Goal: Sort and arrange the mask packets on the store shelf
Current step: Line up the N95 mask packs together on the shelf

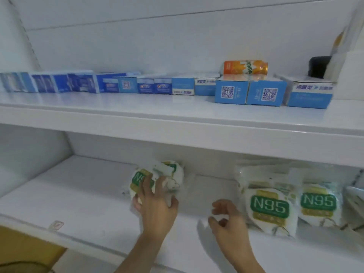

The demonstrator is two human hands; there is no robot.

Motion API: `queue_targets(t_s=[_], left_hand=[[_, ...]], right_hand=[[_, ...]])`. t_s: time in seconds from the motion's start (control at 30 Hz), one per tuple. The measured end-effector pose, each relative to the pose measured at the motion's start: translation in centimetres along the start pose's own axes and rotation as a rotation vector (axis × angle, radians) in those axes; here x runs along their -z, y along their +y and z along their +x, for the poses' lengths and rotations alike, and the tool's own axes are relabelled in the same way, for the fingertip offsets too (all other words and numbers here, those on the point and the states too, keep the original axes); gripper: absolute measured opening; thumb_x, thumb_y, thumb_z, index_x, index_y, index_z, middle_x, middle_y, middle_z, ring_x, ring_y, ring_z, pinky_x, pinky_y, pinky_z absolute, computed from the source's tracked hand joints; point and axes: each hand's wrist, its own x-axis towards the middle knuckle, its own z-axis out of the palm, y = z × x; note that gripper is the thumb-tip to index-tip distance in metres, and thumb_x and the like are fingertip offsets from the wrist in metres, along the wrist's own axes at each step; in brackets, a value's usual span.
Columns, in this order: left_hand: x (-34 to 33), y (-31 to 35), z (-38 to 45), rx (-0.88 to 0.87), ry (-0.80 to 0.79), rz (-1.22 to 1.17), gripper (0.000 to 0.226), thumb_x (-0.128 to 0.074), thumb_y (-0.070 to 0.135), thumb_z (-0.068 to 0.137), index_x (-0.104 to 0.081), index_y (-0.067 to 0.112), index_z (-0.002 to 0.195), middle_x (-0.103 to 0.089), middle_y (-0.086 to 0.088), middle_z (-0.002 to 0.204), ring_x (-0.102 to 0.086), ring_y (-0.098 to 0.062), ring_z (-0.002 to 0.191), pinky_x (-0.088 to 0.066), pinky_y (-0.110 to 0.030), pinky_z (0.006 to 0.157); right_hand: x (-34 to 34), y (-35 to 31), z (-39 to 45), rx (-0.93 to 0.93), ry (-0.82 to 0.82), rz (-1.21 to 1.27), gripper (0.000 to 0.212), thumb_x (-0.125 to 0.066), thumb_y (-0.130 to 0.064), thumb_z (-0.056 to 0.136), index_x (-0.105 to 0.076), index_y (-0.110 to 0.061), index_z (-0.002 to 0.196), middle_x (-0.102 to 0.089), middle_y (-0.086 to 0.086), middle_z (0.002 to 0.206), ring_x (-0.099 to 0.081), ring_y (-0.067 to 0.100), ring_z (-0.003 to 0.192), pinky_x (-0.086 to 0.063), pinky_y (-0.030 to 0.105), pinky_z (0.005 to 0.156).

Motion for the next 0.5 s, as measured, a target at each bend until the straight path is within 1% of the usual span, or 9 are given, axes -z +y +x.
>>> queue_targets(t_s=[0.07, 0.1, 0.13, 0.2, 0.27, 0.37, 0.43, 0.47, 0.5], left_hand=[[0.2, -4.0, 0.3, 0.146, -0.134, 0.144, 0.092, -0.081, 0.043, 0.071, -0.034, 0.027, 0.148, -0.022, -0.017, 0.161, -0.023, -0.036, 0.148, -0.029, -0.061, 0.109], [0.3, -5.7, 0.4, 0.194, -0.213, 0.165, 0.096, -0.078, 0.049, 0.076, -0.025, 0.026, 0.153, -0.016, -0.014, 0.164, -0.021, -0.035, 0.150, -0.029, -0.059, 0.111], [0.2, -7.1, 0.5, 0.209, -0.271, 0.154, 0.094, -0.073, 0.053, 0.081, -0.021, 0.026, 0.155, -0.018, -0.010, 0.164, -0.027, -0.032, 0.148, -0.033, -0.056, 0.111], [0.1, -8.5, 0.4, 0.146, -0.311, 0.152, 0.078, -0.064, 0.048, 0.091, -0.024, 0.028, 0.155, -0.031, -0.003, 0.161, -0.043, -0.025, 0.140, -0.041, -0.048, 0.107], [0.4, -8.6, -0.3, 0.065, -0.289, 0.119, 0.067, -0.061, 0.039, 0.095, -0.031, 0.029, 0.154, -0.036, -0.001, 0.159, -0.049, -0.024, 0.133, -0.045, -0.044, 0.105], [1.1, -8.5, -2.5, 0.021, -0.272, -0.044, 0.066, -0.072, 0.028, 0.086, -0.044, 0.028, 0.146, -0.046, 0.000, 0.149, -0.055, -0.028, 0.124, -0.052, -0.044, 0.098], [1.6, -7.9, -4.4, -0.033, -0.253, -0.181, 0.068, -0.075, 0.021, 0.081, -0.047, 0.030, 0.143, -0.048, 0.002, 0.144, -0.056, -0.028, 0.123, -0.052, -0.042, 0.100], [2.0, -7.4, -5.3, -0.068, -0.243, -0.252, 0.069, -0.075, 0.020, 0.081, -0.046, 0.034, 0.143, -0.047, 0.005, 0.144, -0.054, -0.025, 0.125, -0.050, -0.039, 0.103], [2.6, -6.5, -6.0, -0.075, -0.230, -0.335, 0.068, -0.074, 0.023, 0.082, -0.046, 0.039, 0.142, -0.045, 0.009, 0.145, -0.052, -0.020, 0.128, -0.047, -0.033, 0.106]], right_hand=[[-2.6, 0.1, -0.3, -0.093, -0.111, 0.047, 0.035, -0.075, -0.005, 0.080, -0.062, -0.032, 0.097, -0.071, -0.003, 0.087, -0.065, 0.018, 0.055, -0.060, 0.044, 0.070], [-3.8, -0.1, -0.5, -0.127, -0.148, 0.084, 0.032, -0.074, -0.006, 0.081, -0.063, -0.030, 0.098, -0.072, -0.001, 0.085, -0.066, 0.020, 0.056, -0.059, 0.042, 0.066], [-5.0, -0.4, -0.6, -0.160, -0.182, 0.121, 0.028, -0.073, -0.006, 0.083, -0.064, -0.028, 0.098, -0.072, 0.001, 0.085, -0.068, 0.021, 0.057, -0.056, 0.038, 0.059], [-6.9, -1.1, -0.7, -0.222, -0.209, 0.195, 0.024, -0.070, -0.007, 0.086, -0.064, -0.023, 0.102, -0.072, 0.004, 0.085, -0.070, 0.020, 0.061, -0.048, 0.028, 0.050], [-8.6, -1.9, -0.5, -0.280, -0.192, 0.280, 0.023, -0.069, -0.010, 0.090, -0.064, -0.021, 0.109, -0.072, 0.006, 0.090, -0.073, 0.020, 0.071, -0.051, 0.026, 0.053], [-10.2, -3.1, 0.1, -0.373, -0.171, 0.448, 0.033, -0.073, -0.018, 0.092, -0.058, -0.020, 0.122, -0.072, 0.010, 0.104, -0.072, 0.023, 0.092, -0.057, 0.029, 0.068], [-10.8, -3.9, 0.7, -0.421, -0.151, 0.567, 0.032, -0.075, -0.020, 0.091, -0.061, -0.015, 0.120, -0.075, 0.013, 0.103, -0.072, 0.025, 0.092, -0.060, 0.035, 0.074], [-11.0, -4.3, 0.9, -0.437, -0.136, 0.635, 0.031, -0.075, -0.019, 0.091, -0.064, -0.013, 0.119, -0.077, 0.013, 0.101, -0.074, 0.028, 0.092, -0.061, 0.039, 0.078], [-11.0, -4.6, 1.1, -0.448, -0.108, 0.690, 0.029, -0.075, -0.016, 0.091, -0.066, -0.012, 0.118, -0.078, 0.013, 0.101, -0.075, 0.030, 0.092, -0.062, 0.042, 0.081]])
